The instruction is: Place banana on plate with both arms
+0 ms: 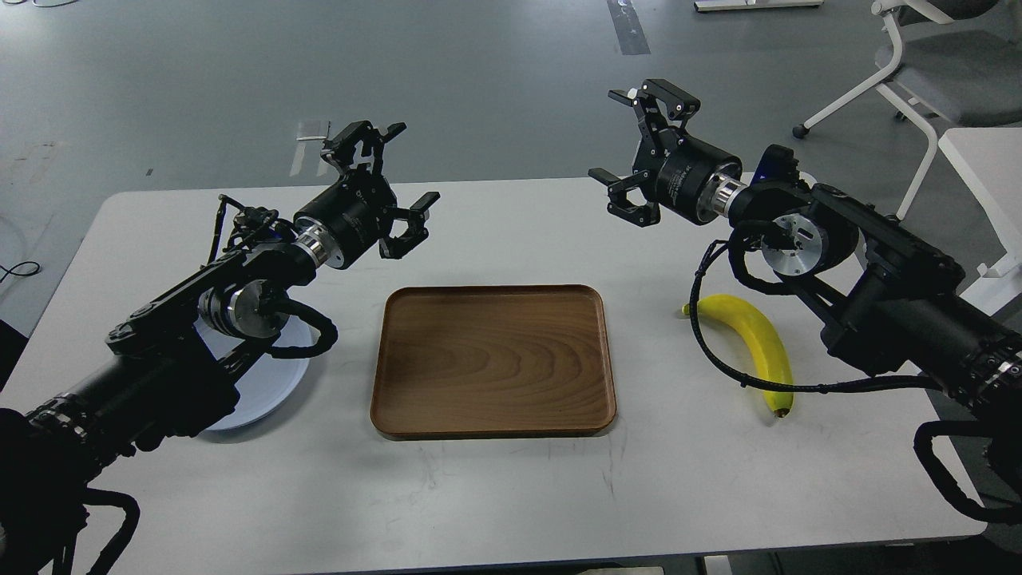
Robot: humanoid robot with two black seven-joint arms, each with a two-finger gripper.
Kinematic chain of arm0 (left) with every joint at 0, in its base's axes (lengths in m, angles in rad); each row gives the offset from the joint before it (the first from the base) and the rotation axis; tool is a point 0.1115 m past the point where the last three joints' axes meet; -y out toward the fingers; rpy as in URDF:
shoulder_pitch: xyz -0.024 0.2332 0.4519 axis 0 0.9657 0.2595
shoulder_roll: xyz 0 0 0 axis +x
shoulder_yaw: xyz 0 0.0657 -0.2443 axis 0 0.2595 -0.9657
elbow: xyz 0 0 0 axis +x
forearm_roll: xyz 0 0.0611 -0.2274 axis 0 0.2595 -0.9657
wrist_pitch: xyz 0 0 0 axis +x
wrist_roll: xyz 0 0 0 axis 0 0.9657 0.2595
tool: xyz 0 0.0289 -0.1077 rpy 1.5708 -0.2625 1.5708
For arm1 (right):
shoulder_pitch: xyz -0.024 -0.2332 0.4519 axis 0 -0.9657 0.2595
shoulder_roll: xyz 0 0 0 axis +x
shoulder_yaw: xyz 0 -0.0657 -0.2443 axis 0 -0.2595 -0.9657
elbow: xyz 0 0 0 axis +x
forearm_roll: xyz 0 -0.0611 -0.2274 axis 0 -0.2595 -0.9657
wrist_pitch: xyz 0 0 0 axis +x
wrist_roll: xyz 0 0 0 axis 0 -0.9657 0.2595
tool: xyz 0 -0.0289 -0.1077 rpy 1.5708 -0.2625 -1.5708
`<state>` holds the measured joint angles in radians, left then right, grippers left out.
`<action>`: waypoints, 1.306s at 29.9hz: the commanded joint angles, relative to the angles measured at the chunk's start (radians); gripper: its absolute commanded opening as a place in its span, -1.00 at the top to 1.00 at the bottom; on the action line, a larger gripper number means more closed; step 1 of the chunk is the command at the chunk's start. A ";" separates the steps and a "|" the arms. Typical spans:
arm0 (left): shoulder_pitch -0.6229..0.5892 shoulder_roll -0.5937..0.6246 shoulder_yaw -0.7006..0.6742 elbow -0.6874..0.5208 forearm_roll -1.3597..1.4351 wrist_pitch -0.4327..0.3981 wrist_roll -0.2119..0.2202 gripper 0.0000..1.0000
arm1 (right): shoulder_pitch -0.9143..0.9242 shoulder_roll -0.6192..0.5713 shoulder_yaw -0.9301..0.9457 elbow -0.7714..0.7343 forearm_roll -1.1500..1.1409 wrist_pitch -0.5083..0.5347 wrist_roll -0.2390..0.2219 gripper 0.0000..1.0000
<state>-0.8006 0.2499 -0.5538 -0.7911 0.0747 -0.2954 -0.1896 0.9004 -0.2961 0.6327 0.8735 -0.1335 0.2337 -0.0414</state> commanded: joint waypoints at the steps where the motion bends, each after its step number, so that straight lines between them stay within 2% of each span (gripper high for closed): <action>1: 0.000 0.002 0.000 -0.002 -0.003 0.005 -0.002 -0.96 | 0.000 0.000 0.004 -0.001 0.000 0.001 0.000 -1.00; 9: -0.011 -0.001 0.002 -0.002 0.010 0.059 0.007 -0.96 | 0.000 0.000 -0.008 0.001 -0.002 0.002 0.000 -1.00; 15: -0.012 -0.001 0.000 -0.002 0.168 0.117 0.007 -0.96 | 0.000 0.000 -0.011 0.001 -0.002 0.002 0.000 -1.00; 19: -0.017 -0.003 -0.017 -0.004 0.159 0.098 0.018 -0.96 | -0.001 0.000 -0.010 0.001 -0.002 0.002 0.000 -1.00; 39: -0.020 -0.024 -0.002 0.000 0.155 0.114 0.015 -0.96 | -0.001 -0.009 -0.010 0.005 -0.002 0.013 0.000 -1.00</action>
<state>-0.8200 0.2222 -0.5570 -0.7927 0.2270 -0.1852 -0.1752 0.9004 -0.3037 0.6244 0.8789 -0.1350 0.2469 -0.0413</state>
